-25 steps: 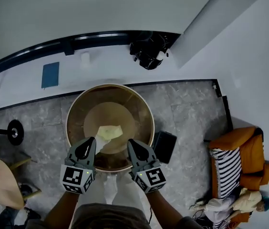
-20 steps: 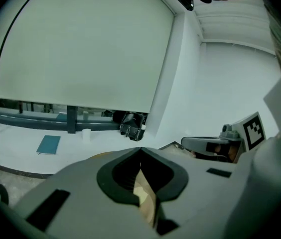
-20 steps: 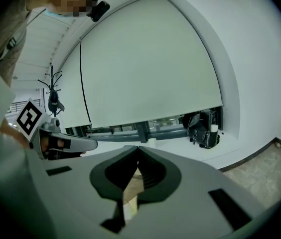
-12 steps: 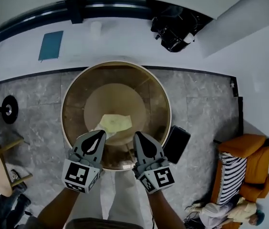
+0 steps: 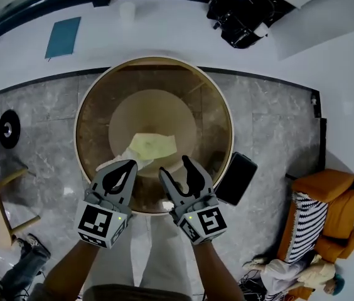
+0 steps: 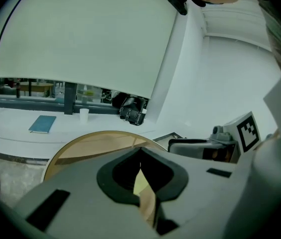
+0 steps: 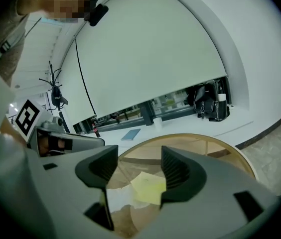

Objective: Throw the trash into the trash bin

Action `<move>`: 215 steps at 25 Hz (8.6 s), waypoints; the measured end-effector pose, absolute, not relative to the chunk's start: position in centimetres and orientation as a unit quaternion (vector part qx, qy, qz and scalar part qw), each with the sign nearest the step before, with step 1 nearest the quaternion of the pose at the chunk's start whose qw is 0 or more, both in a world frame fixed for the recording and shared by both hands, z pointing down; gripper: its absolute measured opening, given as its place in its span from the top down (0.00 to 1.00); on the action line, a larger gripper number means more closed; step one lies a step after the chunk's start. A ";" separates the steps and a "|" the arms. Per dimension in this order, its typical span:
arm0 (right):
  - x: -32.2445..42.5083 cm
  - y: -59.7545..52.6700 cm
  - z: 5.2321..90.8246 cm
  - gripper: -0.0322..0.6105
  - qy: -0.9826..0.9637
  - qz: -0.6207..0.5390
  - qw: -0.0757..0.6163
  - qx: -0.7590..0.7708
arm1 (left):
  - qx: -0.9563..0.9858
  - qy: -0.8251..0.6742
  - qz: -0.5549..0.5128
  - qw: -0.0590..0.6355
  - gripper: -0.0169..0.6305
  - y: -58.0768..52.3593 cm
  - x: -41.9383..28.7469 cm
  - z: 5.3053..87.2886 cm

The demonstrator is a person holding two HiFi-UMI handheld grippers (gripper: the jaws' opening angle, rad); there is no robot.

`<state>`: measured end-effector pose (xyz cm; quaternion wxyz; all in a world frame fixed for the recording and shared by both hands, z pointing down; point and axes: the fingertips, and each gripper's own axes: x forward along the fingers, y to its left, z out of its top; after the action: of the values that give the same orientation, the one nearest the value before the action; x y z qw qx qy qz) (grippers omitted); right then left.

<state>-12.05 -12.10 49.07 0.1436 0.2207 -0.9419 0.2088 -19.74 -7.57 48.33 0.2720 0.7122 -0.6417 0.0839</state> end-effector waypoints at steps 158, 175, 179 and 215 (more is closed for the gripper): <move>10.5 -19.8 62.2 0.92 -0.824 0.267 0.289 0.407 | 0.782 -0.514 0.100 0.337 0.95 -11.3 0.0 48.4; -14.9 -7.8 62.5 0.92 -0.887 0.225 0.335 0.225 | 0.693 -0.637 0.065 0.332 0.95 0.7 -18.9 47.8; -16.5 -6.7 63.3 0.91 -0.888 0.211 0.353 0.204 | 0.685 -0.643 0.053 0.338 0.95 1.6 -20.0 48.0; -16.5 -6.7 68.9 0.52 -0.870 0.195 0.399 0.213 | 0.674 -0.618 0.040 0.403 0.95 -0.7 -19.6 54.0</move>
<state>-16.50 -6.68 68.89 0.3992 0.2133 -0.8701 0.1951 -19.61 -0.68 53.95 0.4032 0.6737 -0.6181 0.0400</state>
